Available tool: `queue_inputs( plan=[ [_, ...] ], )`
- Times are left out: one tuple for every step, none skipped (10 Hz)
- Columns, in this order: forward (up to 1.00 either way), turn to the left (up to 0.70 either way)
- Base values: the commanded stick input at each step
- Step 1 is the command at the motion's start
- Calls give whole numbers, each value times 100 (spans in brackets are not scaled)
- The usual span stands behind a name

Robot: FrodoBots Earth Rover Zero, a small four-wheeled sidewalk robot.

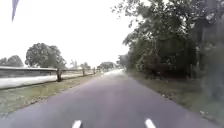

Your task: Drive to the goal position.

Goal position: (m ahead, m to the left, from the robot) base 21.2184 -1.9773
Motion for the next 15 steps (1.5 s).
queue_inputs(
  plan=[
    [80, 3],
    [80, 3],
    [80, 3],
    [80, 3],
    [80, 3],
    [80, 3],
    [80, 3],
    [80, 3],
    [80, 3],
    [80, 3],
    [80, 3],
    [80, 3],
    [80, 3],
    [80, 3],
    [80, 3]
  ],
)
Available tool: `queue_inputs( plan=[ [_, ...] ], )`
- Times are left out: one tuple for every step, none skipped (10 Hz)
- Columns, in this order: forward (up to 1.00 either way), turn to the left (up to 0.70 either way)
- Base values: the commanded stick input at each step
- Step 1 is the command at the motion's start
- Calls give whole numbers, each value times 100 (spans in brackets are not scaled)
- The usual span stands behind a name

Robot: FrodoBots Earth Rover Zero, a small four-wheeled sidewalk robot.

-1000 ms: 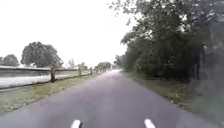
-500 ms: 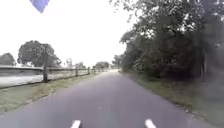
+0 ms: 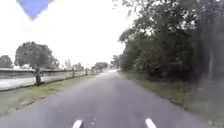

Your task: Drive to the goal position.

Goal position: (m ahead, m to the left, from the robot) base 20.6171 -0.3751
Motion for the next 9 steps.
queue_inputs(
  plan=[
    [80, 3],
    [80, 3],
    [80, 3],
    [80, 3],
    [80, 3],
    [80, 3],
    [80, 3],
    [80, 3],
    [80, 3]
  ],
)
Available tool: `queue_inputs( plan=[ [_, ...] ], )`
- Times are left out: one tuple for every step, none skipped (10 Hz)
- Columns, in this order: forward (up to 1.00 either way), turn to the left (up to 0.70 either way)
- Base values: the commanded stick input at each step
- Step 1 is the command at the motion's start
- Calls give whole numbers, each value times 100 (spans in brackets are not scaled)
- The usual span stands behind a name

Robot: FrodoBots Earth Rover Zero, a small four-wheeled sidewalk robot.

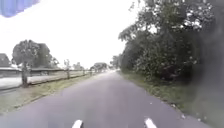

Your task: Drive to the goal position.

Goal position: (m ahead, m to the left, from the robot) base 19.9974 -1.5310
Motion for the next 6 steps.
queue_inputs(
  plan=[
    [80, 3],
    [80, 3],
    [80, 3],
    [80, 3],
    [80, 3],
    [80, 3]
  ],
)
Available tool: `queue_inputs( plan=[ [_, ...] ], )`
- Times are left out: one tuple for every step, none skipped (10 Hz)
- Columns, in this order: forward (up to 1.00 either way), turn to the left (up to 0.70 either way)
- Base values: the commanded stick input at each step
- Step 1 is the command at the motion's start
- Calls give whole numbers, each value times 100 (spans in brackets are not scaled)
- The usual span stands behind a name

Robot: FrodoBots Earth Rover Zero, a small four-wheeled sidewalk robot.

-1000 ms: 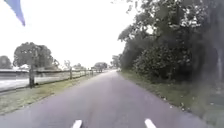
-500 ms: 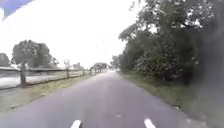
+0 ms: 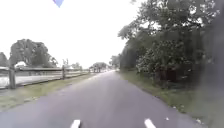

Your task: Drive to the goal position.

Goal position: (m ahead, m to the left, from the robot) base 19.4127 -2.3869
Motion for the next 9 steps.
queue_inputs(
  plan=[
    [80, 3],
    [80, 3],
    [80, 3],
    [80, 3],
    [80, 3],
    [80, 3],
    [80, 3],
    [80, 3],
    [80, 3]
  ],
)
